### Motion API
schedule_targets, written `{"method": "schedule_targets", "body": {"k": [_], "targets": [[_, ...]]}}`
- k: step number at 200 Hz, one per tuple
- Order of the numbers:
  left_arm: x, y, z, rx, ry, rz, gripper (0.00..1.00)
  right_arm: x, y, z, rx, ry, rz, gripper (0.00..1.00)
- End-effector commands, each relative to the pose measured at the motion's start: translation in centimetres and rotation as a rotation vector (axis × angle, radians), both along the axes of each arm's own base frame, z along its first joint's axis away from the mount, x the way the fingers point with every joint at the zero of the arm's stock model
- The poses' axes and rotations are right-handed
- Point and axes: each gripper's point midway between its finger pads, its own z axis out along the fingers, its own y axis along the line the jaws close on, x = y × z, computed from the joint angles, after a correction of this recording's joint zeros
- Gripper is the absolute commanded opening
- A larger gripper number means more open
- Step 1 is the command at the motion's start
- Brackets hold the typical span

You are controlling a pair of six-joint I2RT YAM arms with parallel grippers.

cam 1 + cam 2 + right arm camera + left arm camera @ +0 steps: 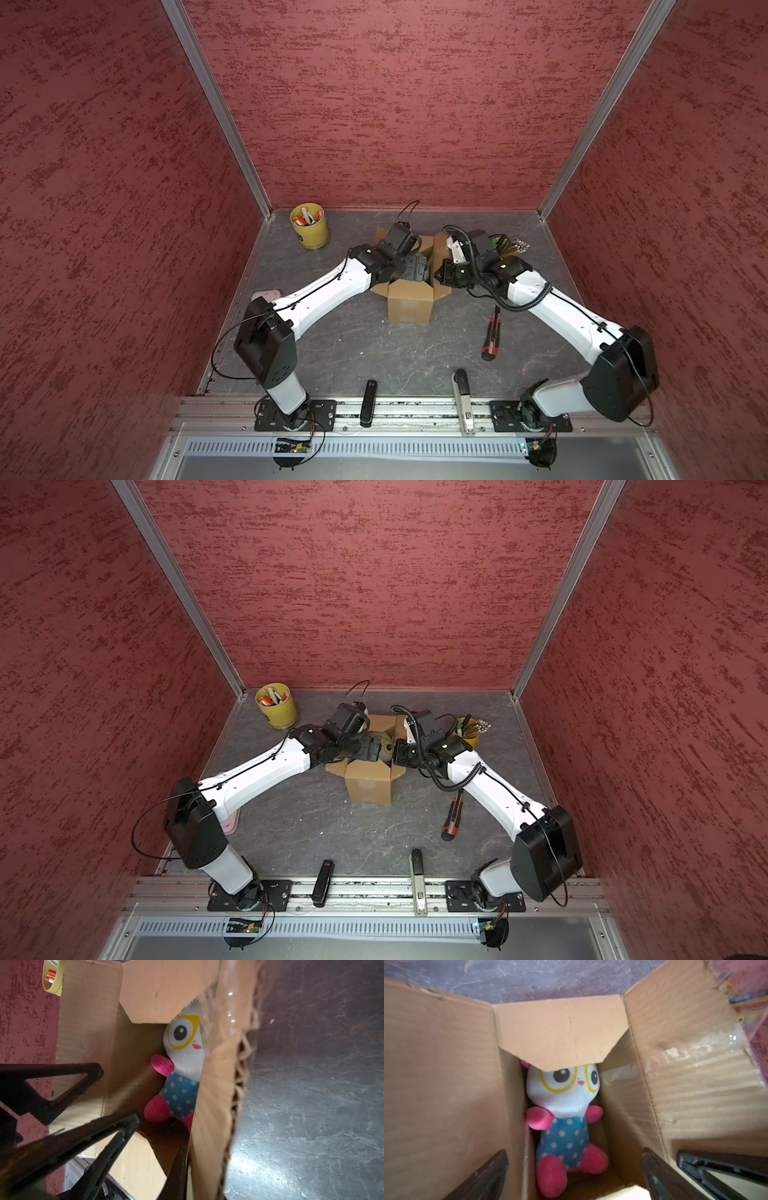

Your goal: Unpack the express box

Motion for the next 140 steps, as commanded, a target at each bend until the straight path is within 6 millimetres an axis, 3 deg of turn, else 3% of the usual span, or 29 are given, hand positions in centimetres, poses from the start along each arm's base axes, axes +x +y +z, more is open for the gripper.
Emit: {"method": "schedule_targets", "body": {"k": [1,30,36,99,140], "targets": [[0.3,1.5,1.2,0.020,-0.057,0.031,1.00,0.1,0.0,-0.4,-0.013,0.001,-0.008,0.13],[0.3,2.1,1.4,0.026,-0.071,0.045,1.00,0.2,0.1,-0.3,-0.010,-0.001,-0.007,0.13],[0.3,2.1,1.2,0.026,-0.066,0.045,1.00,0.4,0.2,-1.2,-0.023,0.019,-0.007,0.13],[1.2,1.5,-3.5,-0.001,0.046,0.044,0.98,0.2,0.0,-1.7,-0.034,0.033,-0.007,0.13],[1.5,1.2,-5.1,-0.037,0.085,0.045,0.84,0.2,0.0,-1.9,-0.039,0.039,-0.006,0.13]]}}
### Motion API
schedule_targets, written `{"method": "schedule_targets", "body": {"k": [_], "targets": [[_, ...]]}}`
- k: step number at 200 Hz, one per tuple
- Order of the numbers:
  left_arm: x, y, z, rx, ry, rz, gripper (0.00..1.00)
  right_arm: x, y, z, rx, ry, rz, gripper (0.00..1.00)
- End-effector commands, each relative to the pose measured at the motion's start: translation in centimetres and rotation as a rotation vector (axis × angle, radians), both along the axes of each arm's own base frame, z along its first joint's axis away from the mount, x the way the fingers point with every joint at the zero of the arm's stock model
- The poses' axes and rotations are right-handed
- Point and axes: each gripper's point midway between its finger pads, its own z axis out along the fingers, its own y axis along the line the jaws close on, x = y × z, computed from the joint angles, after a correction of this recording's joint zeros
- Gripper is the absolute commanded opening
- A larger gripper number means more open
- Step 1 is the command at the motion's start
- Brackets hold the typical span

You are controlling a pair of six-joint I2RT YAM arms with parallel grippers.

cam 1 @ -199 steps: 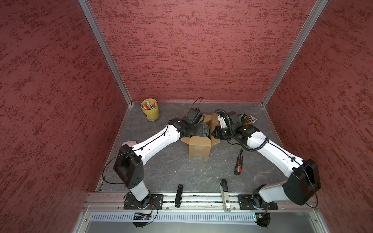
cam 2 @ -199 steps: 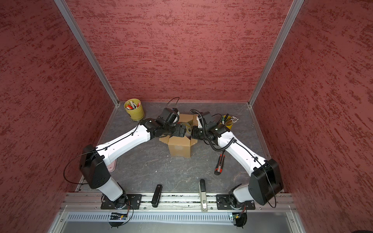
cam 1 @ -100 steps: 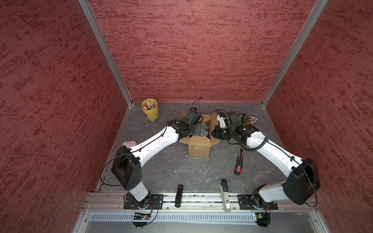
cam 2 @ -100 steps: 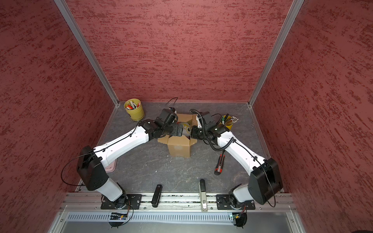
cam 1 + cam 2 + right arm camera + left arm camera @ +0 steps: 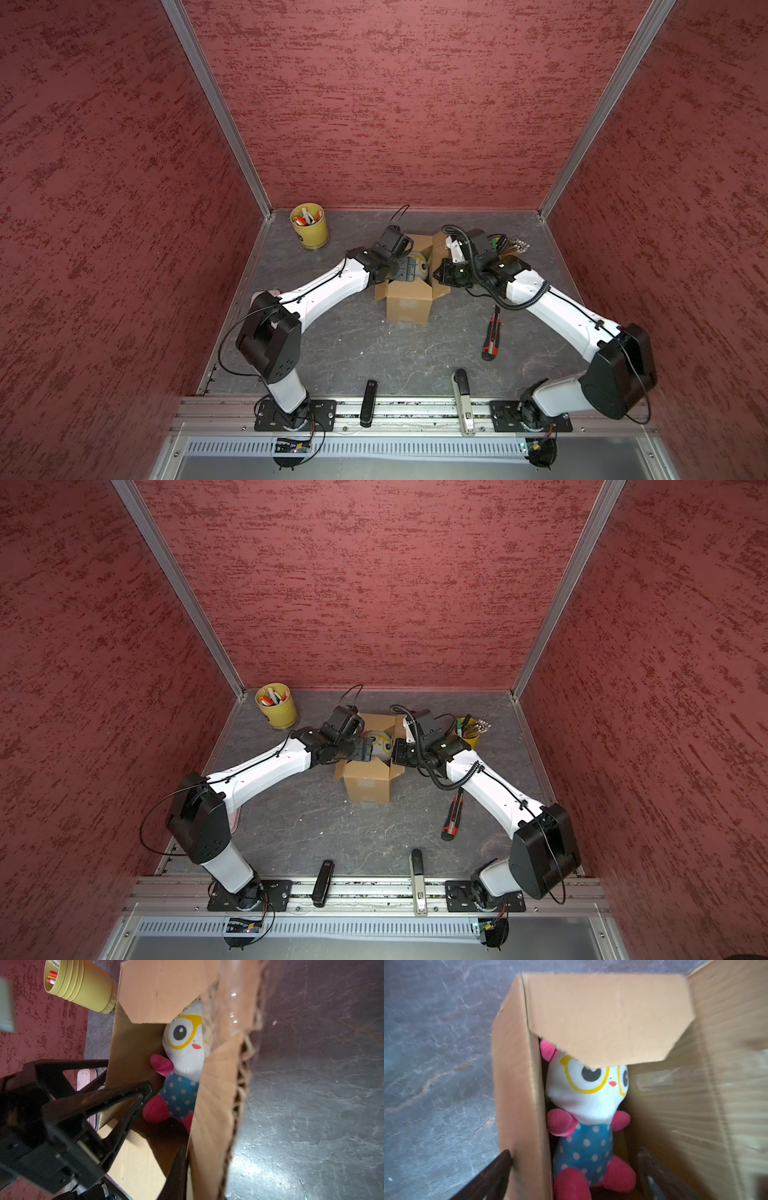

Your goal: Unpack the express box

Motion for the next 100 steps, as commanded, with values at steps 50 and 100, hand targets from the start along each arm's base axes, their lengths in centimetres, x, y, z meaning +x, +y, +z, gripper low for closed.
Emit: {"method": "schedule_targets", "body": {"k": [50,100], "targets": [[0.4,-0.9,-2.0,-0.088,0.050,-0.003,0.59,-0.1,-0.4,-1.5,-0.049,0.036,-0.015,0.15],[0.4,0.0,-2.1,-0.065,0.028,0.025,0.39,0.0,-1.5,1.4,-0.056,-0.023,-0.061,0.30]]}}
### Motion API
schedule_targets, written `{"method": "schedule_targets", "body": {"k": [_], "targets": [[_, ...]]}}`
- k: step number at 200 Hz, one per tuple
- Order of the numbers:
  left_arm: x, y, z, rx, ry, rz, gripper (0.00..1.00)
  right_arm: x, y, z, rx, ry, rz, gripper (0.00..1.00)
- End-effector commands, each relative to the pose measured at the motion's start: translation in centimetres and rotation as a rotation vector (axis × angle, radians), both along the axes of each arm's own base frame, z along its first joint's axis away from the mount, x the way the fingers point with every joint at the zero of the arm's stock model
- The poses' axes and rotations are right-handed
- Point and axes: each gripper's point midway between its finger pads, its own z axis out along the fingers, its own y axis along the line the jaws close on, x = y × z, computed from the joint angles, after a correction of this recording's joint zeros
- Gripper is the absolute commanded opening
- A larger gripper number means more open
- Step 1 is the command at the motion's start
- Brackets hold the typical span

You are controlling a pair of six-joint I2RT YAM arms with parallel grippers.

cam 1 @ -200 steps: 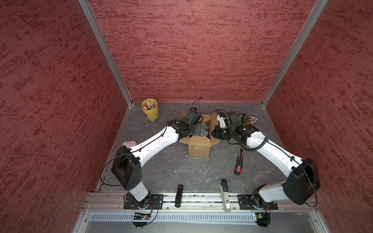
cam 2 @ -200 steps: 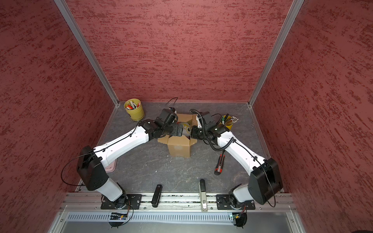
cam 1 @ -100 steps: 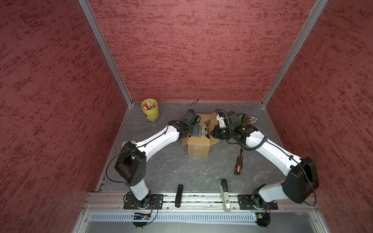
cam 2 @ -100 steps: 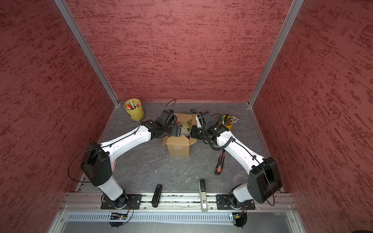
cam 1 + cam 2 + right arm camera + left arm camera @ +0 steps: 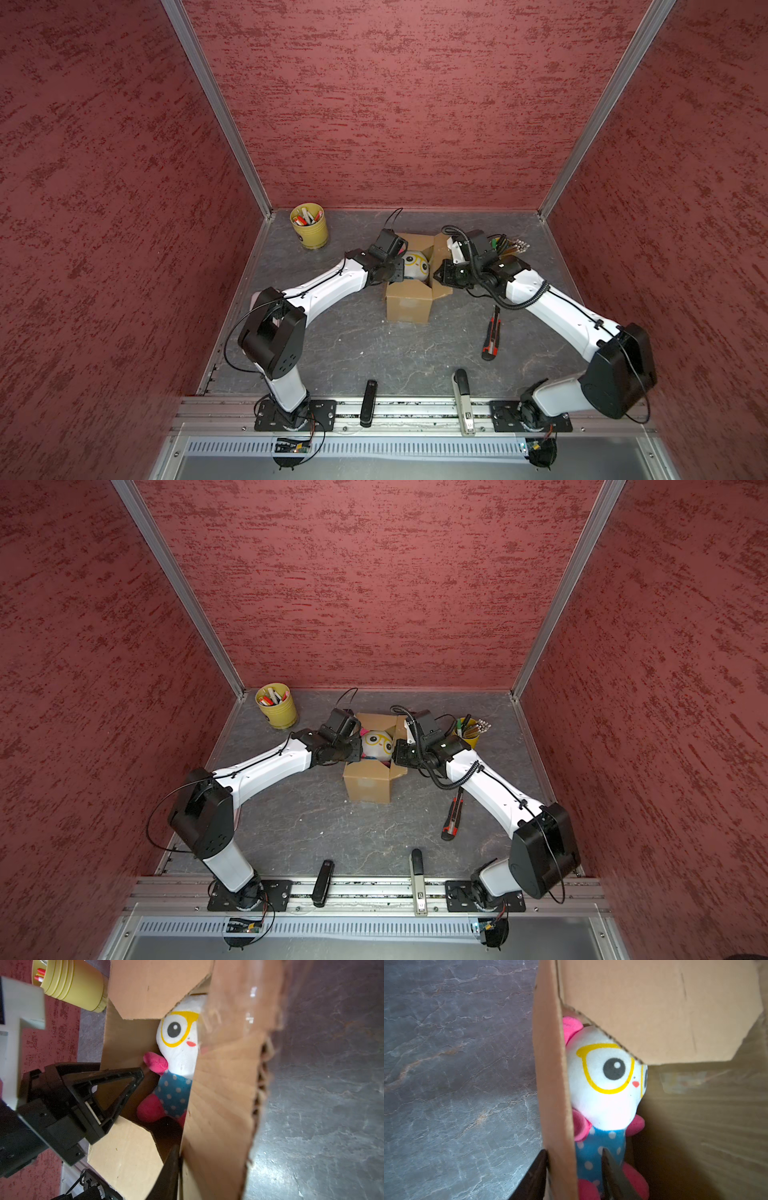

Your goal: Unpack the express box

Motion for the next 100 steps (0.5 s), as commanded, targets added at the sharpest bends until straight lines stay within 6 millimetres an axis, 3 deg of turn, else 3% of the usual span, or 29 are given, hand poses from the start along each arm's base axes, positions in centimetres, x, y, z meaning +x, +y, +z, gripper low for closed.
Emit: {"method": "schedule_targets", "body": {"k": [1,51,100], "targets": [[-0.2,-0.6,-0.4,-0.016,-0.001,-0.015,0.39,0.2,-0.9,2.1,-0.024,-0.045,-0.041,0.30],[-0.4,-0.3,-0.9,-0.009,0.005,-0.008,0.38,0.0,-2.6,5.6,-0.053,-0.115,-0.091,0.37],[-0.5,-0.1,-1.1,-0.005,0.008,-0.001,0.37,0.3,-4.9,3.8,-0.146,-0.076,-0.144,0.38]]}}
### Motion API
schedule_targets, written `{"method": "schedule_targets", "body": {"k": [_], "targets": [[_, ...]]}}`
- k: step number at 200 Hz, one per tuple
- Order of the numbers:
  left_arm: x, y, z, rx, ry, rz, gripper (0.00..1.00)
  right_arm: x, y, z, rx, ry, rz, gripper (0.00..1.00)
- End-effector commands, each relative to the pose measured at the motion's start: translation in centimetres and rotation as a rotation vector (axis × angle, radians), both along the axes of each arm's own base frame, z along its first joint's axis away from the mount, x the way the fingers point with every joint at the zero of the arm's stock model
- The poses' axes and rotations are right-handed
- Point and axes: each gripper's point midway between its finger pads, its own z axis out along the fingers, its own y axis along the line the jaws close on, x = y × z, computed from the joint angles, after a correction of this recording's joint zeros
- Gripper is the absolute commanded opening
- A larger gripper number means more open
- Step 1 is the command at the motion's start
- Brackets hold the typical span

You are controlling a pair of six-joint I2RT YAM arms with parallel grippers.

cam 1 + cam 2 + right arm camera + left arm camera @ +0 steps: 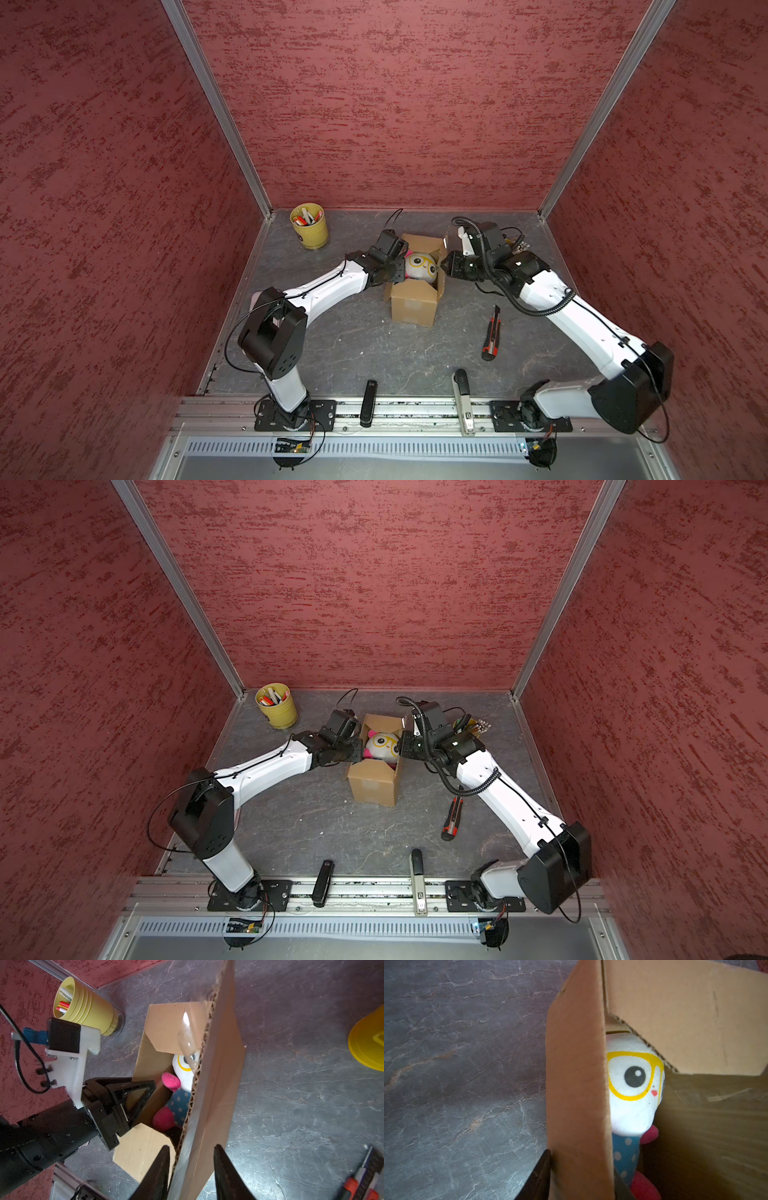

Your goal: Unpack the express box

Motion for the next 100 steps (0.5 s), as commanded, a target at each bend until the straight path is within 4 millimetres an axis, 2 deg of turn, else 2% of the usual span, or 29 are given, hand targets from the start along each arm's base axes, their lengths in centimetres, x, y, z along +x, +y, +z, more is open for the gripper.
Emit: {"method": "schedule_targets", "body": {"k": [1,56,100], "targets": [[-0.7,0.2,-1.0,0.009,0.025,-0.002,0.37,0.0,-2.3,-1.3,-0.093,0.031,-0.067,0.38],[-0.9,0.6,-1.6,0.018,0.038,0.013,0.37,-0.2,-4.5,-3.9,-0.160,0.085,-0.111,0.35],[-1.5,0.6,-1.4,-0.027,0.044,0.027,0.37,0.8,-3.1,-6.6,-0.134,0.126,-0.068,0.33]]}}
